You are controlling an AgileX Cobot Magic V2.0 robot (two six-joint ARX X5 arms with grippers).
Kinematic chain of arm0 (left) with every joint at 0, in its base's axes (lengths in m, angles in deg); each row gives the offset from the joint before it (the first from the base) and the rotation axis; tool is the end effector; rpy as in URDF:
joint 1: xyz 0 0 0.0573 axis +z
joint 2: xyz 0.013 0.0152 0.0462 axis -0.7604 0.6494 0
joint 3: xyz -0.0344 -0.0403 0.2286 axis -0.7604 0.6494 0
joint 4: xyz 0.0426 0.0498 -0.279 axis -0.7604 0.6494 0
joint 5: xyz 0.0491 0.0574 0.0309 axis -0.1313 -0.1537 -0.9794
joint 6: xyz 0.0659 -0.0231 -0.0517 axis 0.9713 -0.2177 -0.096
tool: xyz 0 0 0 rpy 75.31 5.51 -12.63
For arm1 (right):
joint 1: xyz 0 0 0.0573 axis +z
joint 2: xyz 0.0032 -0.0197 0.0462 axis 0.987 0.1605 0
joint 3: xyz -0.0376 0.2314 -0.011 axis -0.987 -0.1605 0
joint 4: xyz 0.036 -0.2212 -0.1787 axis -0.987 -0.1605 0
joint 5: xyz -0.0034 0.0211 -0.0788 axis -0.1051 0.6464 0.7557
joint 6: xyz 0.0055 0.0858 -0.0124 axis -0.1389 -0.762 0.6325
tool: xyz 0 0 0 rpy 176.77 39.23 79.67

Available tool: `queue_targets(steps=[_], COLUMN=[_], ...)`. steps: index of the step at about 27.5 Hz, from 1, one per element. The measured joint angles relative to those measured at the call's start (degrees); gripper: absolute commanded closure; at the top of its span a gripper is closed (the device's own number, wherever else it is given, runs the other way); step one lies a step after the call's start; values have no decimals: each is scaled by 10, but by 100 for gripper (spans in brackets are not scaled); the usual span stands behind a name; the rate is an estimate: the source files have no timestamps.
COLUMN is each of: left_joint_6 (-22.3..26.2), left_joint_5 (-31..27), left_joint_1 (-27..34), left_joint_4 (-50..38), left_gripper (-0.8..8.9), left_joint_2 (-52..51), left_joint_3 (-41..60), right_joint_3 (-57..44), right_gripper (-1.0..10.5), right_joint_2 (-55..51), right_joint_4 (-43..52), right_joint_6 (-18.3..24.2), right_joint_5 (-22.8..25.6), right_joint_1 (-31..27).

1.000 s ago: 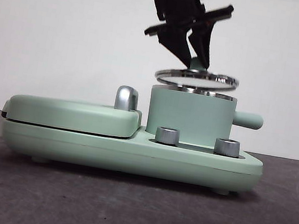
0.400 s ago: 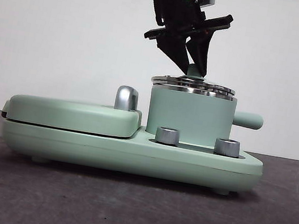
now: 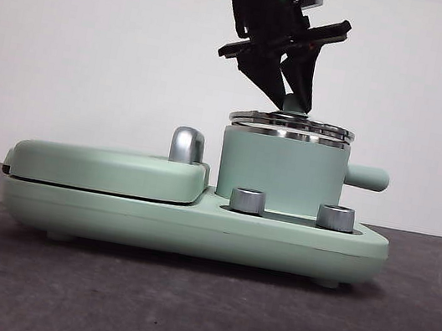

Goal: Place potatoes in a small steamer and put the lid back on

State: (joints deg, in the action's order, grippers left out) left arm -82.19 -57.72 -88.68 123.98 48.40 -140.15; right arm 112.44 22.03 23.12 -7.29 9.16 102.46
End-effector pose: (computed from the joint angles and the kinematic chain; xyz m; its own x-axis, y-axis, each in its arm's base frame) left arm 0.4112 -0.3418 0.2708 0.5142 -0.5072 -0.6917 0.6993 0.7149 -0.0044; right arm 0.0930 0.0453 0.3457 0.7960 0.4269 -0.4292 -0.3190 0.8984 0.3020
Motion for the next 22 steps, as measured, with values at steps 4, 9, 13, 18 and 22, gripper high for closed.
queue_targets(steps=[4,9,13,18,22], left_joint_6=[0,0,0,0,0], left_joint_5=[-1,-10,-10,-10,-10], left_joint_1=[0,0,0,0,0], left_joint_4=[0,6,10,24,25], left_gripper=[790,792,792,785,612], left_joint_2=[3,10,10,10,10], left_joint_3=[0,-4,-6,-11,-11], right_joint_3=[0,0,0,0,0], right_gripper=[457,457,457,457,457], right_joint_2=[0,0,0,0,0], right_joint_4=[0,-1,-4,-5,-7], right_joint_6=[0,0,0,0,0], right_joint_5=[0,0,1,14,14], right_joint_1=[0,0,0,0,0])
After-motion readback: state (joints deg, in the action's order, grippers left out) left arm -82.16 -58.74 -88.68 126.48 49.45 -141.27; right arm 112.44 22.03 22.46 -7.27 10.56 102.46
